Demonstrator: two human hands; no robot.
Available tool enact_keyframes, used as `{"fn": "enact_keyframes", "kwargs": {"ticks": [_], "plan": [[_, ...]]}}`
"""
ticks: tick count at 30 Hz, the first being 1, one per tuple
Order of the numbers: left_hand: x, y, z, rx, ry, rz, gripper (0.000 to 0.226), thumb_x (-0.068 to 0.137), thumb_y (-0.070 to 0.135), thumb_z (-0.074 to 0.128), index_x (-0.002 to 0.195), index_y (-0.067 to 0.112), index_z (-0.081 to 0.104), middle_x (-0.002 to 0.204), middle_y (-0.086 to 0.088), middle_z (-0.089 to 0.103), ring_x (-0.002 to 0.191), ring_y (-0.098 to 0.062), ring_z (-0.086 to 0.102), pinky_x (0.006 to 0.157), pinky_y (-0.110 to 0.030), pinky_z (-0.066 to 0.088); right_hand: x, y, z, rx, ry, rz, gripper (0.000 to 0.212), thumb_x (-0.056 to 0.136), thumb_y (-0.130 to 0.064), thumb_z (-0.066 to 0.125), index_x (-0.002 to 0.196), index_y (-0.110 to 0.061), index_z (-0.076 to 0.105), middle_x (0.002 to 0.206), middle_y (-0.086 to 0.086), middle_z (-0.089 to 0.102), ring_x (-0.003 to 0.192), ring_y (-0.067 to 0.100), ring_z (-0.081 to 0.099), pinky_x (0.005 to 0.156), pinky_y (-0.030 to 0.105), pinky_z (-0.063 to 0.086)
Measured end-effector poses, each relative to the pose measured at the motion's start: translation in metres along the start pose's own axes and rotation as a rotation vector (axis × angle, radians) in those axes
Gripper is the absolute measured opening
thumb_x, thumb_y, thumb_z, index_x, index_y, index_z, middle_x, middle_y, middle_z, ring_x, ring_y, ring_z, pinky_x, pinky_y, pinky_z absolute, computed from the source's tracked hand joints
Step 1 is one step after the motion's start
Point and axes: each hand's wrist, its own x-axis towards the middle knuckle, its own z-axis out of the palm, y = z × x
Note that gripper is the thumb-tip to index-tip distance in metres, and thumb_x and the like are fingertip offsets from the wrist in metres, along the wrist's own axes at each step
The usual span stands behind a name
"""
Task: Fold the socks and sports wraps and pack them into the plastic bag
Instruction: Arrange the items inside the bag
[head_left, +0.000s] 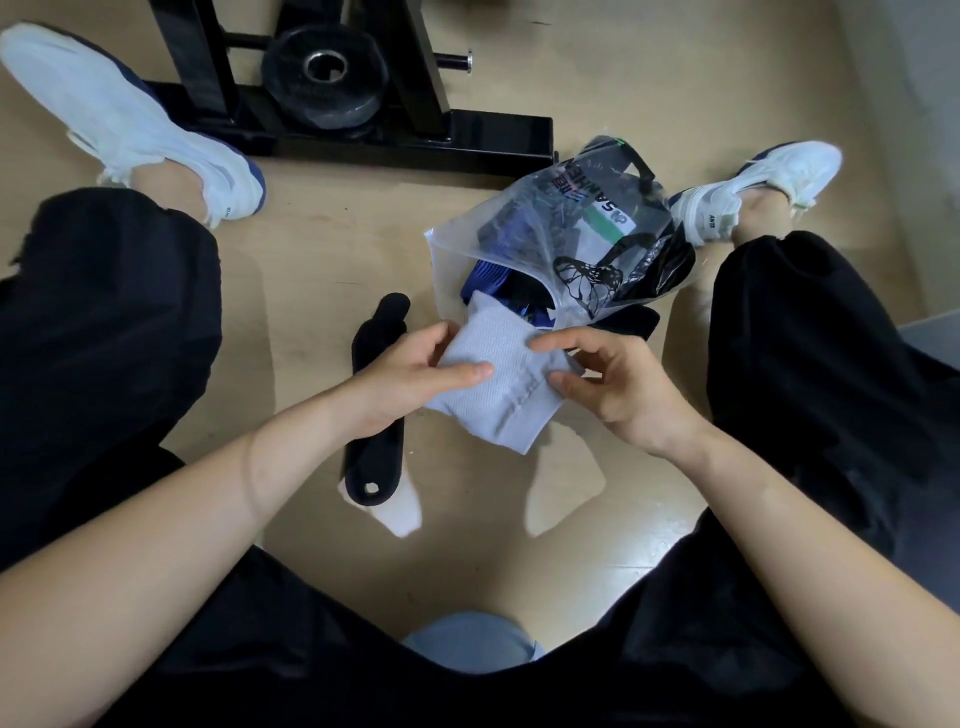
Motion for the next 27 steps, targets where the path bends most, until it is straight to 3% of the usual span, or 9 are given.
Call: {"fn": "enact_keyframes", "kwargs": {"ticks": [2, 5, 7, 10, 12, 16, 20, 22, 27], "plan": [[-0.001, 0.0, 0.001, 0.086, 0.007, 0.003, 0.05, 0.075, 0.023, 0.084, 0.117, 0.014, 0.06, 0.111, -0.001, 0.073, 0.1, -0.014, 0.071, 0.079, -0.028, 0.057, 0.0, 0.001, -0.004, -0.002, 0.042, 0.029, 0.031, 0.089, 0.002, 0.068, 0.118, -0.011, 0.069, 0.087, -0.019, 0.065, 0.069, 0.005, 0.052, 0.07, 0.016, 0.045], [-0.003, 0.004, 0.005, 0.142, 0.101, 0.062, 0.034, 0.082, 0.006, 0.082, 0.107, 0.014, 0.061, 0.097, -0.003, 0.074, 0.078, -0.014, 0.069, 0.063, -0.029, 0.055, 0.0, 0.0, -0.006, -0.012, 0.096, 0.068, 0.031, 0.089, 0.003, 0.068, 0.117, -0.01, 0.07, 0.078, -0.022, 0.062, 0.063, 0.001, 0.053, 0.063, 0.011, 0.042], [-0.004, 0.004, 0.005, 0.247, 0.187, 0.14, 0.029, 0.081, 0.008, 0.082, 0.1, 0.016, 0.062, 0.088, 0.003, 0.075, 0.073, -0.013, 0.067, 0.066, -0.031, 0.054, 0.0, 0.0, -0.005, -0.026, 0.116, 0.097, 0.031, 0.088, 0.003, 0.068, 0.116, -0.01, 0.07, 0.083, -0.006, 0.066, 0.062, 0.001, 0.053, 0.058, 0.012, 0.043], [-0.007, 0.006, 0.011, 0.322, 0.261, 0.256, 0.024, 0.084, 0.014, 0.081, 0.099, 0.023, 0.065, 0.088, 0.011, 0.074, 0.079, -0.003, 0.066, 0.074, -0.017, 0.049, 0.0, -0.001, -0.003, -0.061, 0.103, 0.137, 0.031, 0.088, 0.0, 0.069, 0.115, -0.015, 0.07, 0.098, 0.017, 0.068, 0.067, 0.01, 0.054, 0.058, 0.021, 0.048], [-0.008, 0.009, 0.016, 0.261, 0.284, 0.252, 0.019, 0.088, 0.02, 0.077, 0.103, 0.026, 0.067, 0.095, 0.008, 0.074, 0.087, -0.002, 0.067, 0.08, -0.014, 0.049, -0.001, -0.003, -0.003, -0.032, 0.064, 0.14, 0.033, 0.088, 0.001, 0.069, 0.116, -0.015, 0.07, 0.102, 0.017, 0.068, 0.068, 0.01, 0.052, 0.062, 0.027, 0.05], [-0.003, 0.009, 0.017, 0.184, 0.318, 0.201, 0.03, 0.085, 0.03, 0.08, 0.112, 0.022, 0.07, 0.094, 0.004, 0.075, 0.085, -0.005, 0.067, 0.084, -0.022, 0.051, -0.002, -0.003, -0.002, -0.042, -0.012, 0.101, 0.034, 0.088, 0.001, 0.07, 0.117, -0.017, 0.07, 0.097, -0.001, 0.069, 0.068, 0.009, 0.049, 0.065, 0.023, 0.047], [-0.002, 0.003, 0.015, 0.24, 0.314, 0.225, 0.019, 0.078, 0.034, 0.075, 0.093, 0.023, 0.074, 0.082, 0.002, 0.072, 0.072, -0.009, 0.062, 0.073, -0.028, 0.05, 0.0, 0.0, 0.001, -0.034, -0.032, 0.127, 0.034, 0.088, 0.001, 0.07, 0.118, -0.015, 0.07, 0.099, 0.001, 0.069, 0.071, 0.013, 0.055, 0.067, 0.028, 0.052], [-0.005, 0.002, 0.016, 0.308, 0.327, 0.278, 0.02, 0.08, 0.026, 0.08, 0.097, 0.021, 0.073, 0.084, 0.001, 0.071, 0.071, -0.01, 0.061, 0.072, -0.023, 0.05, 0.001, 0.0, 0.003, 0.017, 0.003, 0.18, 0.033, 0.088, 0.001, 0.07, 0.117, -0.013, 0.07, 0.094, 0.01, 0.068, 0.069, 0.011, 0.057, 0.066, 0.023, 0.056], [-0.012, 0.002, 0.027, 0.462, 0.22, 0.415, 0.029, 0.082, 0.007, 0.081, 0.103, 0.025, 0.071, 0.086, 0.011, 0.065, 0.072, -0.006, 0.061, 0.069, -0.016, 0.049, 0.002, -0.004, 0.01, 0.377, 0.068, 0.296, 0.032, 0.086, 0.008, 0.069, 0.114, -0.006, 0.065, 0.117, 0.032, 0.058, 0.081, 0.022, 0.068, 0.073, 0.036, 0.062]]}}
